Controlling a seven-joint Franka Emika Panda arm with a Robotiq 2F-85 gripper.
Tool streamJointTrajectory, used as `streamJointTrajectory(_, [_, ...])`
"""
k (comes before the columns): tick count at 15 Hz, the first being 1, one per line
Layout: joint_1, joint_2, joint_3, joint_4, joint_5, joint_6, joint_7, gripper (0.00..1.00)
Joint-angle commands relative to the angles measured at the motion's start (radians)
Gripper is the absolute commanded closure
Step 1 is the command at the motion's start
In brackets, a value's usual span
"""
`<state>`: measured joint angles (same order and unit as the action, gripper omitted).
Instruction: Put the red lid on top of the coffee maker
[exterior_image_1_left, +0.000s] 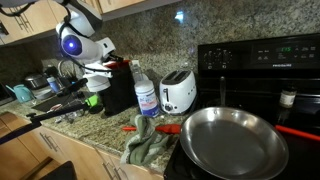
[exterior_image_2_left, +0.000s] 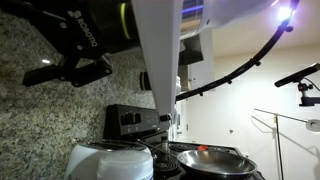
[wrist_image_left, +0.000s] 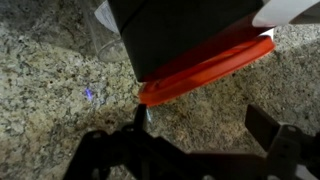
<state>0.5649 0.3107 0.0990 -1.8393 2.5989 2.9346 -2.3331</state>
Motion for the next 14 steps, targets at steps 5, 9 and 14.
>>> streamJointTrajectory(5, [-0.031,-0.036,0.064,-0.030,-0.123,0.021,0.188,0.00])
streamJointTrajectory(9, [-0.100,-0.013,0.180,-0.043,-0.227,0.000,0.308,0.00])
streamJointTrajectory(14, [-0.127,-0.032,0.211,-0.071,-0.242,-0.006,0.335,0.00])
